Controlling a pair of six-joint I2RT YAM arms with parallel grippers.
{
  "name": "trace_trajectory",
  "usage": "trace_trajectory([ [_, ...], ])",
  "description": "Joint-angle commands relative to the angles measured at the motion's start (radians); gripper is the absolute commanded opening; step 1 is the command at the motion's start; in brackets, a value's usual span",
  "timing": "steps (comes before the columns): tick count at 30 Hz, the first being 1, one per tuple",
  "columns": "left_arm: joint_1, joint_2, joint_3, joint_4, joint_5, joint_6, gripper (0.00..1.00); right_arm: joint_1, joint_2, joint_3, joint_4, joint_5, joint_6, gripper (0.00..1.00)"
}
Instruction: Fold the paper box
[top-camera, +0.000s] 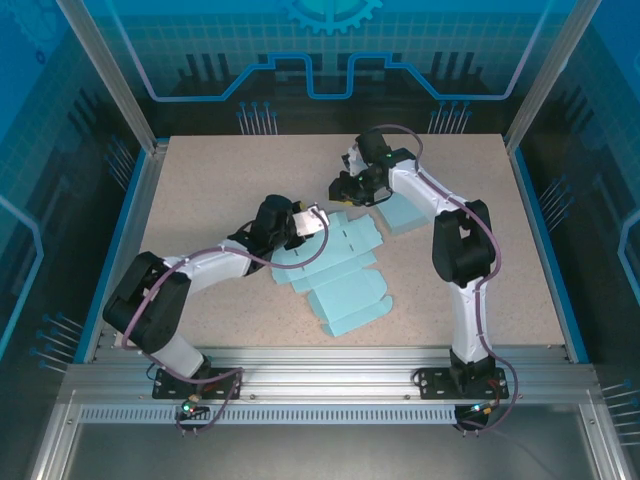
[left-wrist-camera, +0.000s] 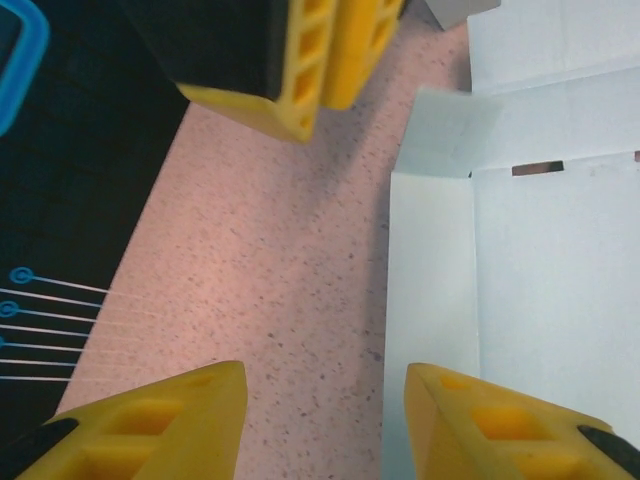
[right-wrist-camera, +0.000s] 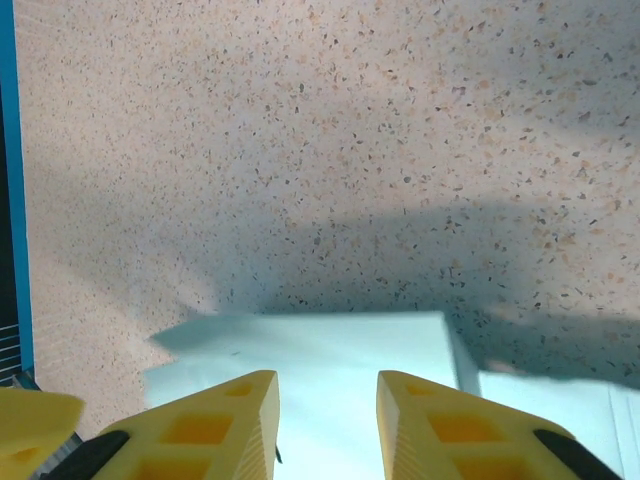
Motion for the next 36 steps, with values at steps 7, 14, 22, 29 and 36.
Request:
trace_trajectory([
  [7, 0.01, 0.031, 0.11, -0.156, 0.068, -0.172, 0.48, -0.004, -0.067, 0.015, -0.079, 0.079, -0.069, 0.33],
  [14, 0.012, -0.043, 0.077, -0.257, 0.105, -0.271, 0.47, -0.039, -0.283, -0.26, -0.067, 0.228, -0.1, 0.38],
  [22, 0.069, 0.065, 0.186, -0.366, 0.141, -0.252, 0.49, -0.09, -0.389, -0.542, 0.045, 0.247, -0.101, 0.46],
  [29, 0.113, 0.223, 0.388, -0.581, 0.226, -0.246, 0.5, -0.094, -0.342, -0.63, 0.169, 0.264, -0.132, 0.53],
  [36, 0.124, 0.254, 0.396, -0.589, 0.232, -0.246, 0.5, -0.092, -0.276, -0.636, 0.24, 0.273, -0.156, 0.55],
])
